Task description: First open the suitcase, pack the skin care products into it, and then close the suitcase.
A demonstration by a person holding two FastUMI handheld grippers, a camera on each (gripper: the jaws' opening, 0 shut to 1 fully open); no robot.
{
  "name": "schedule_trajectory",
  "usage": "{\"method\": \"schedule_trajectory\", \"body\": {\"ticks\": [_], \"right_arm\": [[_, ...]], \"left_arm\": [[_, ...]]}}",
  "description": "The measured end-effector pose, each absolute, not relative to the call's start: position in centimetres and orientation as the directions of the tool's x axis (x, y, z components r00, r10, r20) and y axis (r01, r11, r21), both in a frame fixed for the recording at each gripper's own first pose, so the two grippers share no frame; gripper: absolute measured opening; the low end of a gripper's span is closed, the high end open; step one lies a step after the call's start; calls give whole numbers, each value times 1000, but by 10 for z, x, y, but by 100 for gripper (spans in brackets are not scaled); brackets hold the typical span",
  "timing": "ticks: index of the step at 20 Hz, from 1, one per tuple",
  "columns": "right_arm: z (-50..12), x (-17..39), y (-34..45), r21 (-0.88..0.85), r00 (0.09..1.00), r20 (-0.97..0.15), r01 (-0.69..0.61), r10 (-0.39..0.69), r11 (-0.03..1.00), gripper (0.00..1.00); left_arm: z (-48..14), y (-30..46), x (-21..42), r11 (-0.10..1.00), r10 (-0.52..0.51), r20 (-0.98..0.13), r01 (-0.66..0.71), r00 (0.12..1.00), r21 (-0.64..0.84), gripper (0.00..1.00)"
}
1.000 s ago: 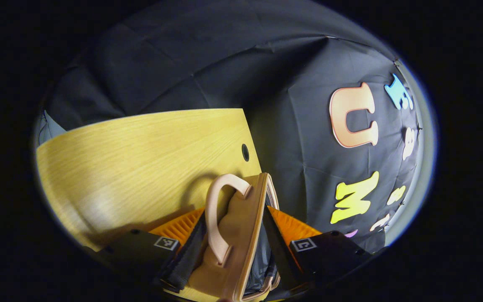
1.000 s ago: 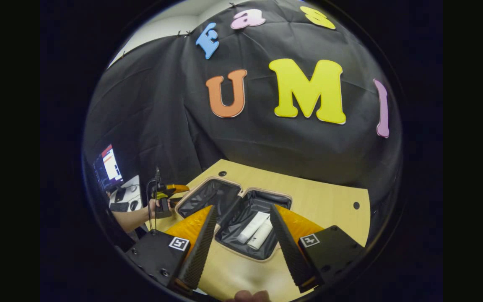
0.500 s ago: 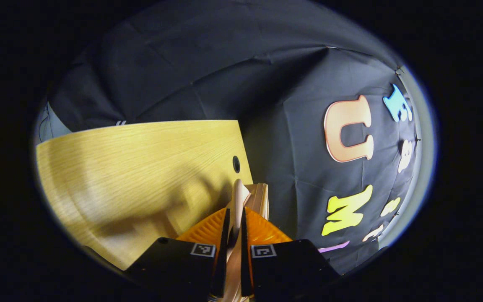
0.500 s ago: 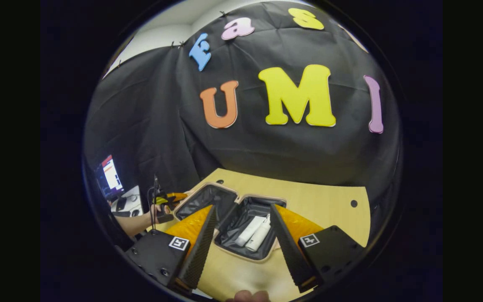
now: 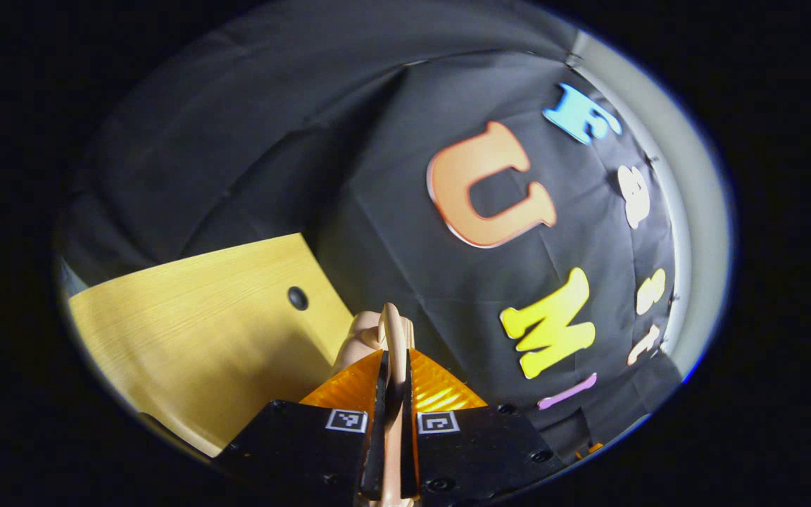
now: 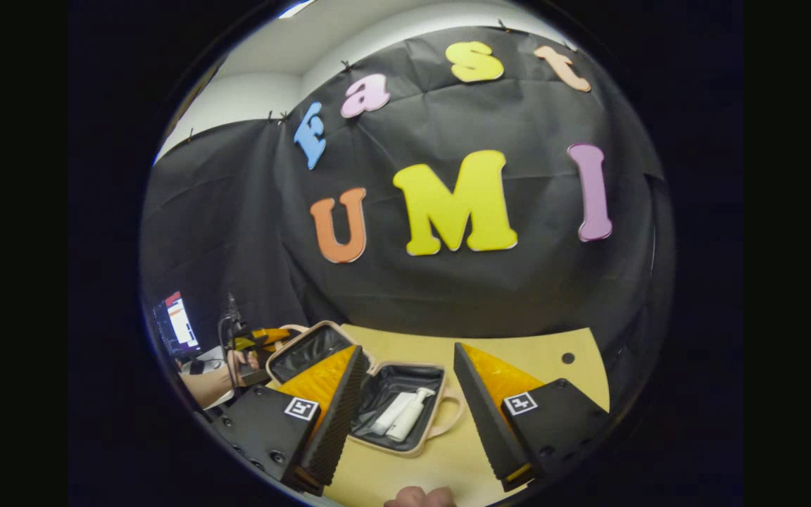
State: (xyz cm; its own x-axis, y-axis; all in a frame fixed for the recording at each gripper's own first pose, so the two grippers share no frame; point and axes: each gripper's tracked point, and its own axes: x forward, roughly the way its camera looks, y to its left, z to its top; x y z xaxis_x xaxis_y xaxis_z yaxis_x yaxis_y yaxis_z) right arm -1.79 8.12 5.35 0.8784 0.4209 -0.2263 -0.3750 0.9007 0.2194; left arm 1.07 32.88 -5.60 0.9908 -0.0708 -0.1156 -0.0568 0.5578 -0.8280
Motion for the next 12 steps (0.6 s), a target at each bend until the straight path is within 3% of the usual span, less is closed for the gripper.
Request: {"method": "schedule_trajectory", "body": {"ticks": [6, 7, 8, 12], "right_arm": [[64, -29, 14, 201, 939, -165, -267, 302, 942, 77], [61, -29, 3, 202, 944, -164, -251, 285, 947, 72], [59, -32, -7, 210, 950, -166, -230, 266, 950, 77], [45, -40, -43, 204, 962, -189, -156, 195, 967, 77]], "left_arm": [[2, 201, 16, 773, -120, -120, 17, 986, -634, 16], [3, 184, 18, 817, -102, -131, 8, 986, -576, 16], [3, 170, 21, 854, -76, -138, -7, 988, -520, 16], [-9, 102, 28, 899, -122, -156, 43, 980, -437, 15]]}}
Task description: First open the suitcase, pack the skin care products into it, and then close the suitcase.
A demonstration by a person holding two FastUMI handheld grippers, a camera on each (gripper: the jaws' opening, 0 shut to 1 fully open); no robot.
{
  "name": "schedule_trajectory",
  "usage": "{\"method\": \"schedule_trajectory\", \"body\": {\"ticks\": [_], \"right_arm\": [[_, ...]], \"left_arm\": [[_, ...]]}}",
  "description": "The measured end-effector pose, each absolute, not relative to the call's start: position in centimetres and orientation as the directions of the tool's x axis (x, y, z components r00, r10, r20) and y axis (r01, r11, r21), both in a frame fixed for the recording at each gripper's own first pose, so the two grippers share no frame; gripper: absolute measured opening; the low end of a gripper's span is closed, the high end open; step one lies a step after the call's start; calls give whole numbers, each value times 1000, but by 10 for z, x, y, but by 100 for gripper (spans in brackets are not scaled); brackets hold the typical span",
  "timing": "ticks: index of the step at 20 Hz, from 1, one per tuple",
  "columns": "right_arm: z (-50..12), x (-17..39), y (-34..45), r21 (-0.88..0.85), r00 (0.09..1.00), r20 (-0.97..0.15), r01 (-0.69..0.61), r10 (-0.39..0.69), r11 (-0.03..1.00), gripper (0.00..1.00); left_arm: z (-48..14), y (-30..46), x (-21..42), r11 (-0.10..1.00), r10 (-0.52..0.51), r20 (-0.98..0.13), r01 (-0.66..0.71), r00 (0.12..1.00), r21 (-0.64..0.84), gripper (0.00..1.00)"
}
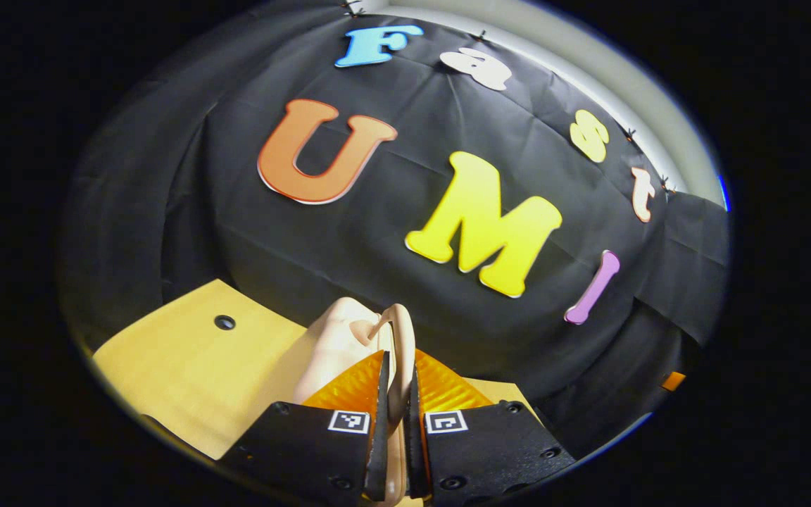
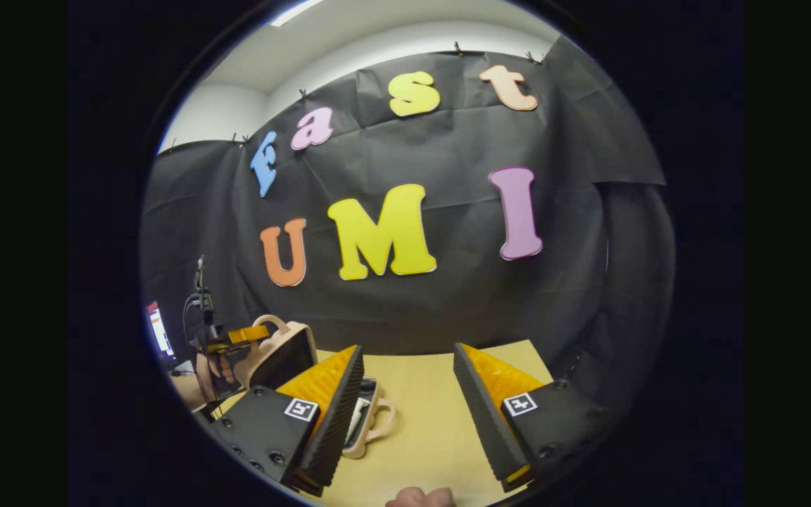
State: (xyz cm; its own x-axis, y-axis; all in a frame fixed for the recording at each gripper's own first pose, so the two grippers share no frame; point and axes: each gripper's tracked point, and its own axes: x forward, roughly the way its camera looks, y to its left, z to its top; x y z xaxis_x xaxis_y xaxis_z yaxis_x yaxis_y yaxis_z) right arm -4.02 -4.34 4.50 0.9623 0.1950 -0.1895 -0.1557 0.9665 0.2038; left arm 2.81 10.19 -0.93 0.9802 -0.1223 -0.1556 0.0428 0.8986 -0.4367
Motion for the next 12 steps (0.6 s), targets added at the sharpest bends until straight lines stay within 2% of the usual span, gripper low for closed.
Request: {"method": "schedule_trajectory", "body": {"ticks": [2, 7, 8, 9, 12], "right_arm": [[42, -37, -55, 184, 967, -196, -128, 164, 975, 77], [45, -47, -97, 136, 978, -195, -53, 80, 989, 77], [44, -49, -105, 132, 977, -201, -41, 67, 990, 72], [41, -50, -116, 123, 976, -211, -24, 50, 992, 77], [36, -57, -143, 102, 972, -236, 17, 7, 995, 77]], "left_arm": [[-22, 58, 32, 904, -160, -184, 69, 970, -421, 14], [-69, -13, 47, 961, -171, -248, 107, 954, -254, 16], [-84, -24, 50, 965, -181, -270, 119, 946, -233, 15], [-97, -31, 54, 973, -173, -294, 117, 940, -197, 15], [-124, -53, 60, 990, -137, -334, 123, 933, -64, 15]]}}
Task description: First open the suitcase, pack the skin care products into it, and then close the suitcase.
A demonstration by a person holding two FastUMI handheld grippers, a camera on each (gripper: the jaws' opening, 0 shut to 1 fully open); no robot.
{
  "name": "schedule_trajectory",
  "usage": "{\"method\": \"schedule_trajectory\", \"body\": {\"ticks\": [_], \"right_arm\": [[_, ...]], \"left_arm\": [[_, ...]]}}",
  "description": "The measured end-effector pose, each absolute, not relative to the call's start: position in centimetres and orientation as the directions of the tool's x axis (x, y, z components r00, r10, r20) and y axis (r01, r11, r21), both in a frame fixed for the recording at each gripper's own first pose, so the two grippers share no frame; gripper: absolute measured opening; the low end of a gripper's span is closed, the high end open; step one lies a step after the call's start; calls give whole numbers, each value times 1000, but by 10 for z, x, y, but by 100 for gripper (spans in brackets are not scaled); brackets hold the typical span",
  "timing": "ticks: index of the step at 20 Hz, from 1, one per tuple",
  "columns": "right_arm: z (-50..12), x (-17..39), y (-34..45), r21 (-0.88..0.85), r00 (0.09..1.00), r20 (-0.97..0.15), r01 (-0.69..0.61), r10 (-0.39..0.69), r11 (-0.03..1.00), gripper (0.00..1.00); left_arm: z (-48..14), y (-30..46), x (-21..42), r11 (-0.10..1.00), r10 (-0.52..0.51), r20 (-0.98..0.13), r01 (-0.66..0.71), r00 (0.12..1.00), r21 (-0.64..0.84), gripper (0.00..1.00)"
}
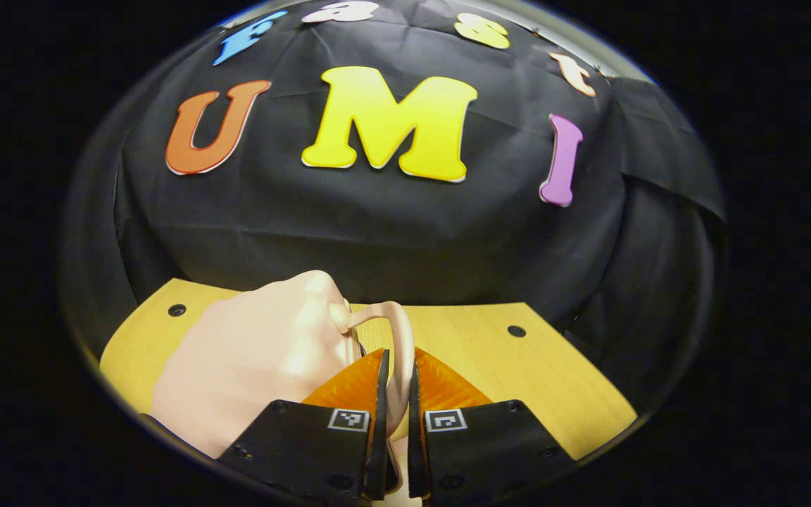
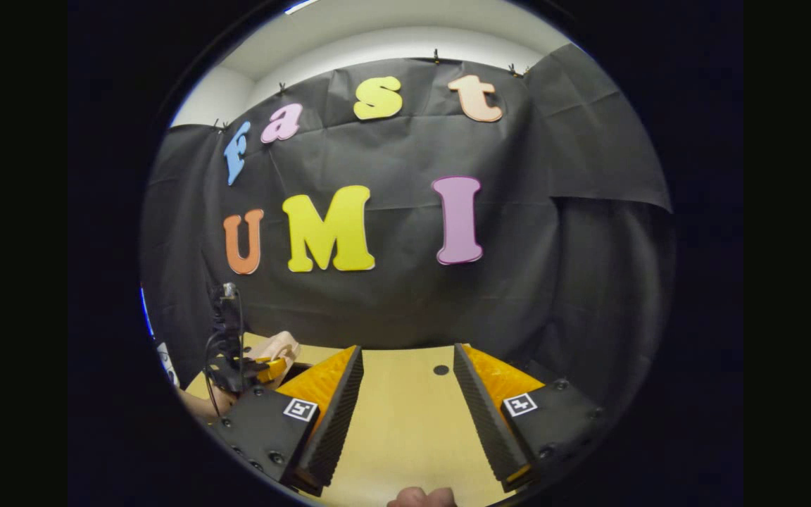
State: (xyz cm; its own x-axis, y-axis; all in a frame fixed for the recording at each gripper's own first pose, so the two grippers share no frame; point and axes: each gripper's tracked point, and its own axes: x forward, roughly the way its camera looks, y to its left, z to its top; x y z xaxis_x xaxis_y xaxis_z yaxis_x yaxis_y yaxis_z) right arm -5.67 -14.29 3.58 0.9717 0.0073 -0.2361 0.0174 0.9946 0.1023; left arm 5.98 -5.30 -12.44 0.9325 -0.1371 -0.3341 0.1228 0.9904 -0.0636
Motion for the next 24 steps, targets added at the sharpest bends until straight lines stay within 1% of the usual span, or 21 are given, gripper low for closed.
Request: {"method": "schedule_trajectory", "body": {"ticks": [3, 6, 8, 10, 12, 13, 14, 15, 16, 17, 18, 19, 20, 21, 22, 24], "right_arm": [[29, -60, -164, 101, 966, -258, 47, -20, 994, 77], [22, -60, -176, 106, 960, -277, 57, -26, 993, 77], [19, -59, -181, 108, 958, -284, 59, -26, 992, 77], [18, -58, -186, 109, 958, -287, 57, -23, 992, 77], [13, -57, -186, 117, 955, -298, 51, -14, 992, 77], [10, -57, -186, 125, 953, -303, 48, -8, 991, 73], [10, -56, -186, 133, 952, -305, 46, -4, 990, 73], [11, -55, -186, 136, 953, -303, 43, 0, 990, 77], [12, -54, -186, 136, 954, -299, 40, 2, 990, 77], [13, -53, -184, 137, 956, -293, 33, 8, 990, 77], [15, -52, -181, 131, 957, -289, 27, 12, 991, 77], [14, -51, -180, 124, 958, -288, 20, 17, 992, 77], [14, -49, -175, 121, 959, -284, 9, 26, 993, 77], [17, -46, -168, 120, 960, -277, -1, 35, 993, 77], [20, -42, -162, 115, 962, -269, -13, 43, 993, 77], [29, -33, -150, 96, 971, -237, -20, 42, 995, 77]], "left_arm": [[-160, -68, 66, 993, -83, -404, 110, 911, 45, 15], [-193, -75, 66, 989, -37, -459, 97, 888, 108, 15], [-205, -79, 67, 986, -14, -473, 90, 881, 137, 15], [-207, -80, 66, 981, 9, -460, 81, 888, 177, 15], [-216, -85, 66, 975, 20, -477, 88, 878, 203, 16], [-218, -90, 66, 971, 12, -481, 104, 877, 215, 17], [-224, -98, 67, 971, -19, -489, 132, 872, 199, 21], [-226, -107, 62, 973, -50, -505, 156, 862, 170, 27], [-227, -112, 57, 974, -62, -517, 165, 853, 154, 38], [-226, -113, 56, 975, -60, -521, 162, 852, 152, 42], [-223, -115, 53, 976, -66, -522, 165, 850, 145, 65], [-218, -118, 49, 977, -75, -520, 168, 851, 133, 64], [-209, -120, 44, 979, -85, -510, 168, 856, 118, 79], [-196, -121, 40, 980, -93, -490, 167, 867, 110, 87], [-181, -119, 37, 982, -96, -464, 159, 881, 100, 98], [-141, -114, 29, 989, -103, -398, 138, 912, 60, 98]]}}
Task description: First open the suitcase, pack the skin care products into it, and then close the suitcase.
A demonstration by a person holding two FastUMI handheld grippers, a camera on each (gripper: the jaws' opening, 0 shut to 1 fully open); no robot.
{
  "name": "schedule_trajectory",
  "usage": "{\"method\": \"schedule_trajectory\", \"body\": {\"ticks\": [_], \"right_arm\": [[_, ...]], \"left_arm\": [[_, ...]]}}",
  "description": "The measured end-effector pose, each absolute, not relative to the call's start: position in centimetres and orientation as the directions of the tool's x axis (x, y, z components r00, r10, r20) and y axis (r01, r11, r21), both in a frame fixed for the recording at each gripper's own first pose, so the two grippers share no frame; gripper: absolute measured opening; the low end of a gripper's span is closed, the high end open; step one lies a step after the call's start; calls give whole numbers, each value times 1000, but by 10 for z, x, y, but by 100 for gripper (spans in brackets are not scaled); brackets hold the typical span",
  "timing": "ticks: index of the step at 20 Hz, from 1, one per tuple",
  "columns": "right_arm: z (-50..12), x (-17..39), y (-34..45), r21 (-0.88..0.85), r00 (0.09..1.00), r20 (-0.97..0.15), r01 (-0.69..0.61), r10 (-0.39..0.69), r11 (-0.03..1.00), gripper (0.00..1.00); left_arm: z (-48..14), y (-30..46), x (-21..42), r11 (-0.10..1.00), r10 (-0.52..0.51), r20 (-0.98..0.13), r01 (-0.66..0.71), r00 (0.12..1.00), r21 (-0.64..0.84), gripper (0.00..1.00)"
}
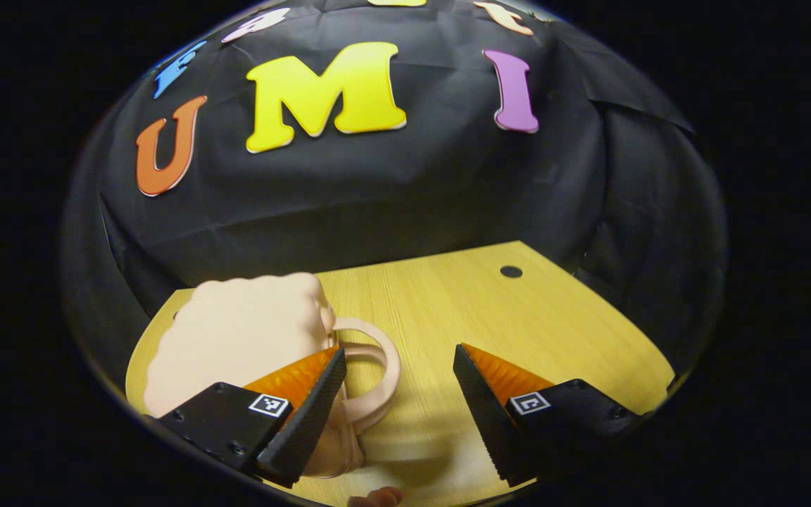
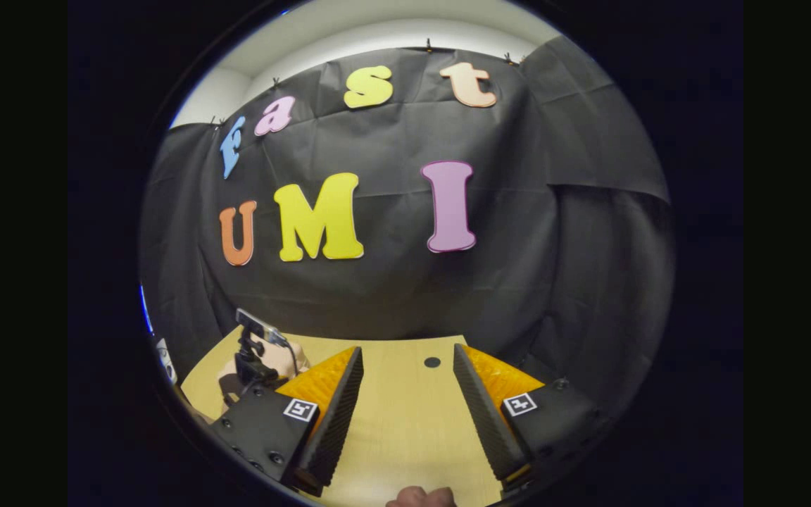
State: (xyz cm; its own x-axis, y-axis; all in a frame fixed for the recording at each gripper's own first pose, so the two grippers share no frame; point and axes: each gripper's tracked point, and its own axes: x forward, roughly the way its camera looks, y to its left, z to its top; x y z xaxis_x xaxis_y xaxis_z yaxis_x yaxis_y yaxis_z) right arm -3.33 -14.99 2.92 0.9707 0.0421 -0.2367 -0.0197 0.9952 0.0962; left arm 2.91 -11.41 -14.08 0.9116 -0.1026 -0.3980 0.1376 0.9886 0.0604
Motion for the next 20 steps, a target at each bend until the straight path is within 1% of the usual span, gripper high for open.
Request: {"method": "schedule_trajectory", "body": {"ticks": [1, 2, 6, 7, 8, 11, 12, 13, 14, 16, 17, 18, 20], "right_arm": [[37, -28, -143, 92, 976, -212, -23, 42, 996, 73], [46, -23, -133, 89, 982, -185, -31, 47, 996, 77], [79, -3, -93, 54, 997, -66, -46, 50, 997, 78], [84, 0, -82, 50, 998, -43, -50, 52, 998, 75], [89, 2, -70, 46, 998, -29, -50, 51, 998, 80], [105, 7, -44, 48, 999, 16, -45, 44, 998, 80], [110, 7, -39, 42, 999, 28, -34, 33, 999, 79], [114, 6, -34, 36, 999, 46, -23, 22, 999, 80], [118, 7, -28, 33, 998, 63, -14, 12, 999, 79], [124, 4, -16, 11, 996, 86, 3, -4, 1000, 79], [124, 2, -10, 1, 996, 91, 7, -7, 1000, 79], [125, 1, -1, 2, 996, 88, -2, 2, 1000, 79], [123, 0, 18, 9, 997, 78, -28, 27, 1000, 79]], "left_arm": [[-119, -109, 25, 992, -99, -362, 122, 927, 42, 98], [-95, -101, 21, 994, -91, -324, 105, 942, 27, 98], [8, -67, 4, 999, -50, -134, 49, 990, -8, 98], [30, -60, -2, 999, -40, -96, 39, 995, -7, 97], [50, -53, -11, 999, -31, -60, 31, 998, -8, 97], [100, -31, -36, 1000, -11, 21, 12, 1000, -21, 97], [112, -23, -42, 1000, -6, 38, 7, 999, -27, 97], [119, -16, -44, 999, 0, 48, 1, 999, -33, 97], [122, -11, -48, 999, -2, 55, 5, 998, -47, 97], [128, -6, -52, 998, -4, 69, 9, 998, -69, 98], [131, -2, -55, 997, -3, 74, 8, 997, -71, 100], [131, 2, -59, 998, -1, 75, 6, 997, -69, 98], [130, 8, -64, 998, 2, 74, 3, 997, -70, 98]]}}
